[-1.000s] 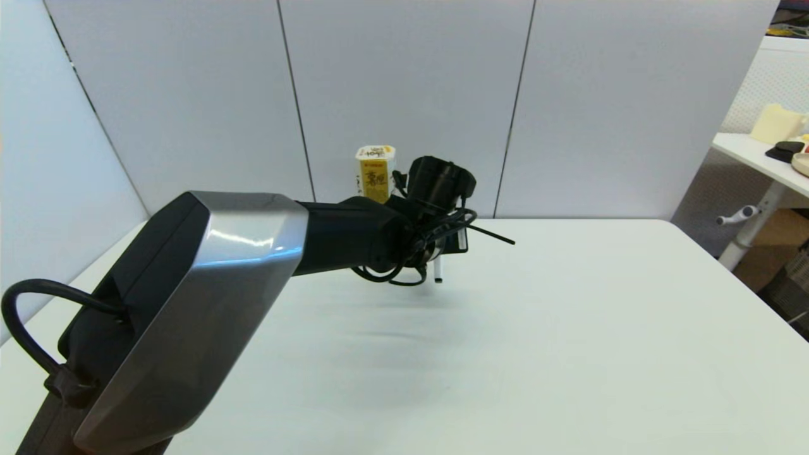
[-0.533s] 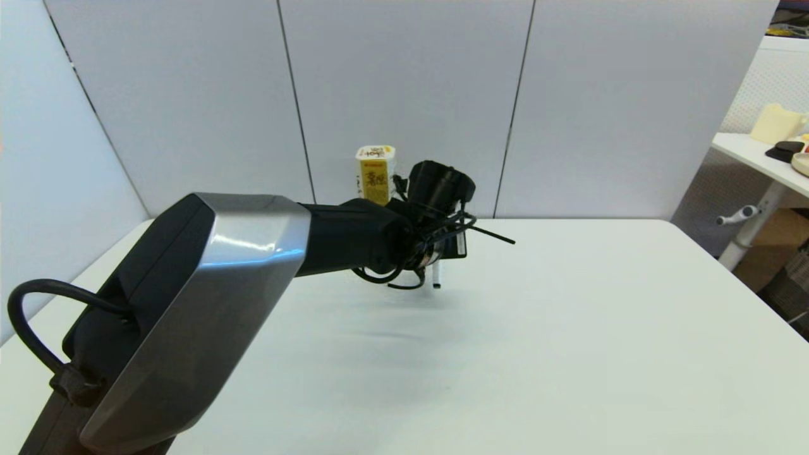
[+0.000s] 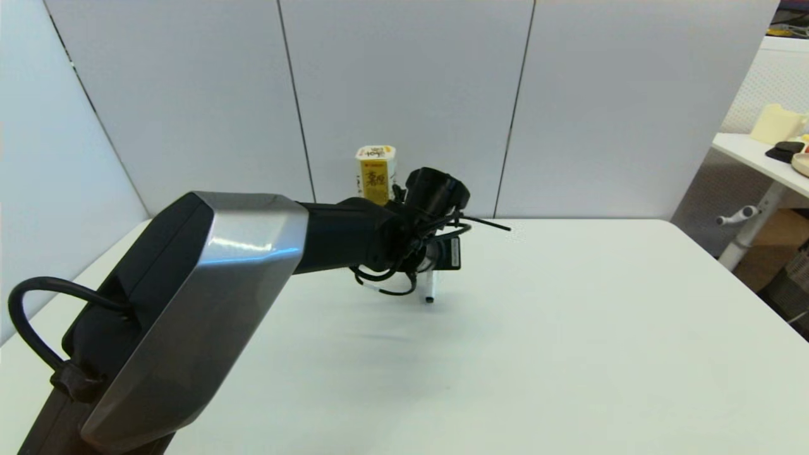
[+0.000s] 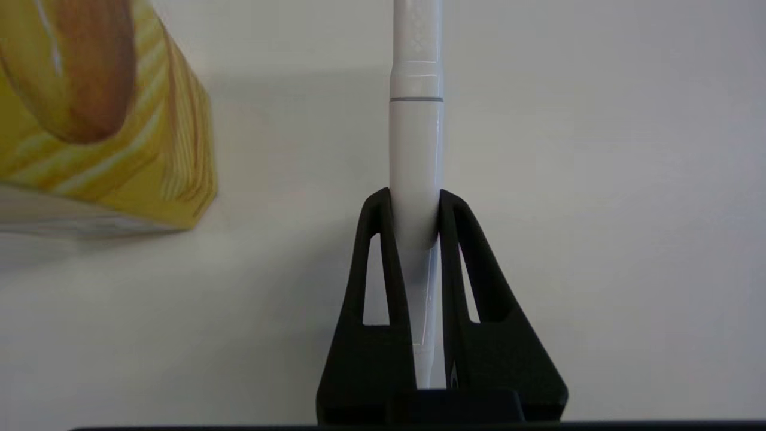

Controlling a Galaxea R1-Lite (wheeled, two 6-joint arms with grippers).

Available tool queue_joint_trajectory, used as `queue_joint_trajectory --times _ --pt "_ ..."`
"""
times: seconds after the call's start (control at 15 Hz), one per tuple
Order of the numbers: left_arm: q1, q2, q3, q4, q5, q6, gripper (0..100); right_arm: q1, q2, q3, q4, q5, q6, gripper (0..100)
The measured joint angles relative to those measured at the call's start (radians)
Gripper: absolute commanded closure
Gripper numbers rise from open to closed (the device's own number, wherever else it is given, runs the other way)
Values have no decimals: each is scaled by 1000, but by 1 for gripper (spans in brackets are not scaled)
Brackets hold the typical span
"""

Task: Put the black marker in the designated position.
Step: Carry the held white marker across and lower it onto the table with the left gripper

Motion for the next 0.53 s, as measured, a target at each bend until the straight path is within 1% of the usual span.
queue_joint_trajectory --times 0.53 --pt "3 -1 -2 3 -11 0 100 0 0 0 0 0 0 0"
